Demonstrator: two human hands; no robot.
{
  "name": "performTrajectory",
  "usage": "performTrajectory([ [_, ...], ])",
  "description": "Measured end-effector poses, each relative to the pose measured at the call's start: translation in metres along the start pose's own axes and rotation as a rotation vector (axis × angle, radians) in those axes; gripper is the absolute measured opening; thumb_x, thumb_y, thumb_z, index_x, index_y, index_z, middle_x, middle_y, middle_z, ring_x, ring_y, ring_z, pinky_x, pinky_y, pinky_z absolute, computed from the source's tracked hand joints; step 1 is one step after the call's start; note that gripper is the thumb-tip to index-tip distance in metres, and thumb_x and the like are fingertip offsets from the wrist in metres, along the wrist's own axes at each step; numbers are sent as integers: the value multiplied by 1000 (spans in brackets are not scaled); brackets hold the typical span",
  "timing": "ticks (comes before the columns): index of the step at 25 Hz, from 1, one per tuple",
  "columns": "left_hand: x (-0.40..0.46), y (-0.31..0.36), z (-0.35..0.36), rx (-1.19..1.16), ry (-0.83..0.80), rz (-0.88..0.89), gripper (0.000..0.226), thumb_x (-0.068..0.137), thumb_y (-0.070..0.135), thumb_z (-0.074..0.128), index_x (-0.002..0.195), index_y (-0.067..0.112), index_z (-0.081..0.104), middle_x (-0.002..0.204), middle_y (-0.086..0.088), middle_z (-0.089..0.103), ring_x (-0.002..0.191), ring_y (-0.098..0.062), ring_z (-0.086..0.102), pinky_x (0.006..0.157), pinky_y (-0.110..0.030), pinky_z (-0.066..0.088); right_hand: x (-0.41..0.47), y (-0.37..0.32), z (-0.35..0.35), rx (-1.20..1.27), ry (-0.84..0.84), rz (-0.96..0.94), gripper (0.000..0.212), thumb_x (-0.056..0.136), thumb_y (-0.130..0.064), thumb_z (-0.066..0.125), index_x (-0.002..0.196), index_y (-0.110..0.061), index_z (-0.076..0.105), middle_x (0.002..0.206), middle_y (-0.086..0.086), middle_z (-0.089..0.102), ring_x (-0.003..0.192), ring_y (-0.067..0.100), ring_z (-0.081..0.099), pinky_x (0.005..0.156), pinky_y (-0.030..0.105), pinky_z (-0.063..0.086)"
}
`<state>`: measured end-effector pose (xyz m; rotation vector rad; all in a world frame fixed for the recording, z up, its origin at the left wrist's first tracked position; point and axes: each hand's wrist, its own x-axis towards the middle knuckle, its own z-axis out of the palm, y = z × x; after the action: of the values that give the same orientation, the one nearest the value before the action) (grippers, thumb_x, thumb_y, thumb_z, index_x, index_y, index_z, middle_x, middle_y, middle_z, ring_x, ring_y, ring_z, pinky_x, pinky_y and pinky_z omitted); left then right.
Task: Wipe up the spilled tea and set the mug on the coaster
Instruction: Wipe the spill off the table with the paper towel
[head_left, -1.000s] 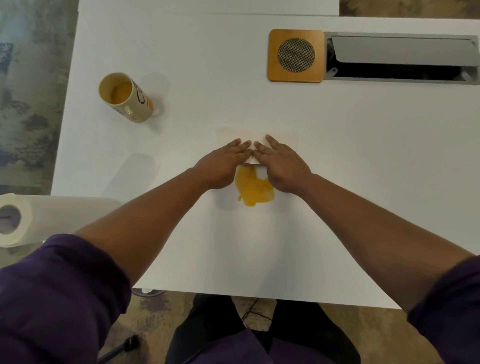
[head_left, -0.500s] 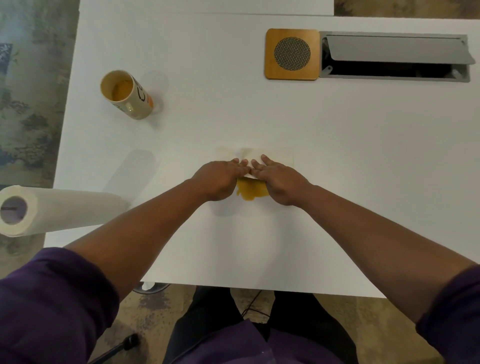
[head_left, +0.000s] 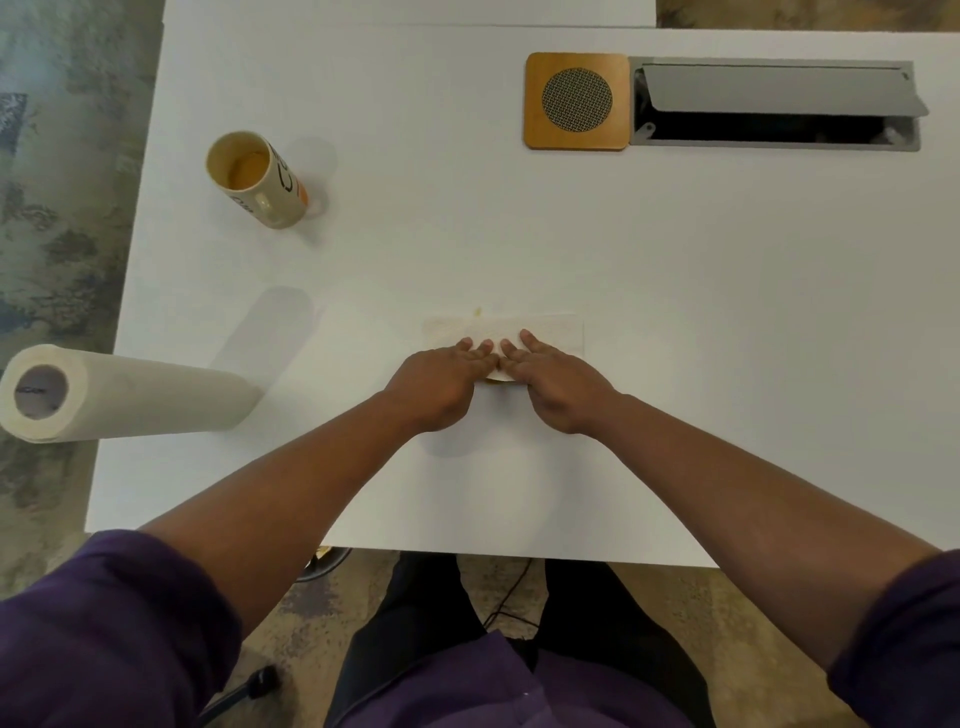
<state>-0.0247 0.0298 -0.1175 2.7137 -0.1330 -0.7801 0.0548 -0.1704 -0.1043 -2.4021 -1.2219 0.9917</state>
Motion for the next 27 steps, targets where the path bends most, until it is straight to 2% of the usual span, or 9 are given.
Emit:
performTrajectory([
  [5,-3,4,2,-12,-5,-3,56,102,21,37,157,29,34,167,10,23,154,-15,22,115,-39,34,-6,0,6,19,-21,-4,58,99,-9,36,156,-11,30,166,5,20,155,26,5,125,38,12],
  [7,-3,6,0,-95,8,-32,52,100,27,39,152,29,44,164,10,31,152,-15,26,115,-39,34,-7,-3,9,123,91,42,53,99,-13,40,152,-12,40,162,5,32,154,26,17,123,40,19],
  [9,0,10,-1,-232,167,-85,47,98,30,40,141,25,57,153,5,51,141,-22,46,106,-41,43,-4,-4,15,160,307,126,49,99,-11,43,148,-7,45,158,11,40,150,30,28,122,41,24],
  [11,3,16,6,-192,338,-99,44,99,28,42,139,19,58,146,-4,57,131,-31,54,102,-43,44,2,-5,25,81,410,228,50,103,-17,39,151,-6,38,162,12,30,152,32,20,122,43,21],
  [12,5,19,14,-144,356,-102,45,102,29,41,145,18,51,153,-7,49,139,-33,45,108,-45,38,4,-6,31,41,405,270,52,105,-23,35,155,-7,31,166,11,21,154,31,12,123,43,17],
  [14,7,24,31,-89,311,-122,52,108,36,32,158,21,30,169,-7,19,156,-31,13,122,-46,15,8,-8,45,-14,358,328,58,107,-35,27,159,-12,15,169,7,3,155,28,-3,123,43,7],
  [16,8,24,46,-57,286,-142,57,109,44,20,162,25,11,171,-4,-2,157,-27,-8,124,-44,0,10,-7,55,-55,333,349,62,106,-40,23,160,-15,7,169,5,-6,155,27,-11,123,47,2],
  [22,11,18,55,-29,261,-144,61,107,52,9,161,31,-8,169,-2,-20,154,-25,-22,124,-46,-9,12,-3,62,-101,308,360,65,105,-43,21,160,-15,1,169,5,-8,154,26,-13,124,48,1],
  [27,9,20,42,-61,173,-141,65,106,50,17,160,29,-13,167,-4,-27,152,-27,-27,124,-48,-10,11,-8,52,-22,318,383,70,104,-40,30,160,-13,-2,168,9,-14,153,27,-17,124,49,1],
])
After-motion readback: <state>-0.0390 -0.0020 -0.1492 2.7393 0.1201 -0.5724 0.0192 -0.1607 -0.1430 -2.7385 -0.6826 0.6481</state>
